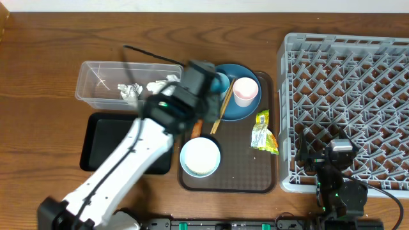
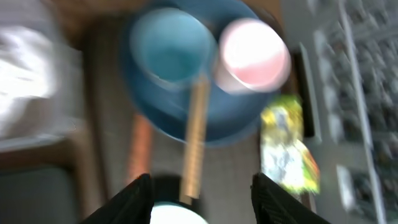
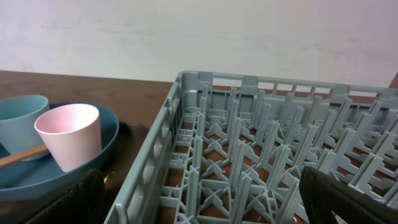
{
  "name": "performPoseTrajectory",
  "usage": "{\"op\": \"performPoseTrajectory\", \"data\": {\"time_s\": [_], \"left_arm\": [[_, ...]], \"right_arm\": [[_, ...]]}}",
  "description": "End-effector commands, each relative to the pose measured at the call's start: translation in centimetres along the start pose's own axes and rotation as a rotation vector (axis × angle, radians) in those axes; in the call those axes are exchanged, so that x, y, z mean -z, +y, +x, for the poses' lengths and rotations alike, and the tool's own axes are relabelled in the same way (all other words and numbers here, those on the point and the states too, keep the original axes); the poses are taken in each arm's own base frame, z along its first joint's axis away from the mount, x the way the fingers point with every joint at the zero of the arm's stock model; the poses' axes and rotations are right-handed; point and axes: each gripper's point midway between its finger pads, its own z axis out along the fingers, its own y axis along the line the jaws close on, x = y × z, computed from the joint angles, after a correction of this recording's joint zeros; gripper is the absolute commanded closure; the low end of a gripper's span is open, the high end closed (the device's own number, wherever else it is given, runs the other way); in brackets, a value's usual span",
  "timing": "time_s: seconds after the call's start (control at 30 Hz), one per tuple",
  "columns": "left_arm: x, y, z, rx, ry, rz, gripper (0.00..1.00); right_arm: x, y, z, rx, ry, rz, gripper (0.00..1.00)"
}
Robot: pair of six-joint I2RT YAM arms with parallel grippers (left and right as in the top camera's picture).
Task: Sort waste into correct bins and load items into the dishwasher rack
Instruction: 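Reach left gripper to the yellow snack wrapper and grasp it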
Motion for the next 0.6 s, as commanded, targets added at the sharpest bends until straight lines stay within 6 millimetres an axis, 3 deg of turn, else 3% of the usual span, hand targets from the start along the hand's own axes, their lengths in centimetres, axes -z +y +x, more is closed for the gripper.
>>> {"op": "performPoseTrajectory", "data": {"time_s": [0.0,0.27,0.33,0.57], "left_arm": [[-1.9,-2.8,2.4,0.024,0.084,0.034,0.46],[-6.8,-8.3,5.8,-0.043,0.152,0.098,0.46],[-7.9,-9.0,6.5,-0.026,0.165,0.099,0.40],[-10.3,-9.9,8.1,0.020,0.199,0.088,0.37]], "right_arm": [[0.0,-0.2,0.1,-0.013,0.000,0.010,0.01],[0.0,-0.2,0.1,-0.013,0.000,0.010,0.01],[0.0,-0.2,0.1,-0.013,0.000,0.010,0.01],[0.0,-0.2,0.1,-0.013,0.000,0.010,0.01]]}}
